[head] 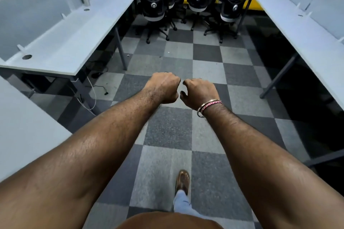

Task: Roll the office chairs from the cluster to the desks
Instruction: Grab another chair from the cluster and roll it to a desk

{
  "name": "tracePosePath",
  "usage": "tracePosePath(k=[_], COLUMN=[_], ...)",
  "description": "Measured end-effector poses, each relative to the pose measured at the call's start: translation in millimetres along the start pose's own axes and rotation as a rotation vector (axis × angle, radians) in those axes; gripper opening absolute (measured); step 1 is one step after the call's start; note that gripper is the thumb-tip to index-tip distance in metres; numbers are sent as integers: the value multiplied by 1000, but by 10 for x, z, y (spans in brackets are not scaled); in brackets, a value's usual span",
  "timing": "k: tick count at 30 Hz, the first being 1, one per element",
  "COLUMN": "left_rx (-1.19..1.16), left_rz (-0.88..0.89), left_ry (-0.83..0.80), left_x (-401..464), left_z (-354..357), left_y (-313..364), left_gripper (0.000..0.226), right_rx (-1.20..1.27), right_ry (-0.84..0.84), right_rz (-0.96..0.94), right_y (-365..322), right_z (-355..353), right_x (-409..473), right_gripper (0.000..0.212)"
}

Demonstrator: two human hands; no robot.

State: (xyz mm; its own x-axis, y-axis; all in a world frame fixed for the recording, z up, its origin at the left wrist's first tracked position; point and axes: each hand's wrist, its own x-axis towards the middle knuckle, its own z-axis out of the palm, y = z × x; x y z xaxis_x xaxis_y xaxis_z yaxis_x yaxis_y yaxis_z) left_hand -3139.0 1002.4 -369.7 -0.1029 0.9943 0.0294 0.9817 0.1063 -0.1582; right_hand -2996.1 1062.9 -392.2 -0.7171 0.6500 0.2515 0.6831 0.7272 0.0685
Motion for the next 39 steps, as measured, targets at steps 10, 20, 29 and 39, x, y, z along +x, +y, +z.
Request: tracePosePath(k=[10,20,29,39], left_rx=[-14,-40,-47,24], left_rz=[-107,-167,-129,-104], left_ry=[-54,-100,-132,-128], left_x=[2315,4232,6110,8048], left_z=[188,515,871,1070], left_y=[-749,-1767,-3208,-4501], left_gripper=[34,35,34,30], right_rx=[15,36,10,48], right_ry=[-33,-82,-112,-113], right_rz=[-102,-108,-79,-55], right_y=[923,1371,1474,1719], right_z=[610,1265,1947,2534], right_x=[2279,4383,6652,8947], right_gripper=[31,33,36,35])
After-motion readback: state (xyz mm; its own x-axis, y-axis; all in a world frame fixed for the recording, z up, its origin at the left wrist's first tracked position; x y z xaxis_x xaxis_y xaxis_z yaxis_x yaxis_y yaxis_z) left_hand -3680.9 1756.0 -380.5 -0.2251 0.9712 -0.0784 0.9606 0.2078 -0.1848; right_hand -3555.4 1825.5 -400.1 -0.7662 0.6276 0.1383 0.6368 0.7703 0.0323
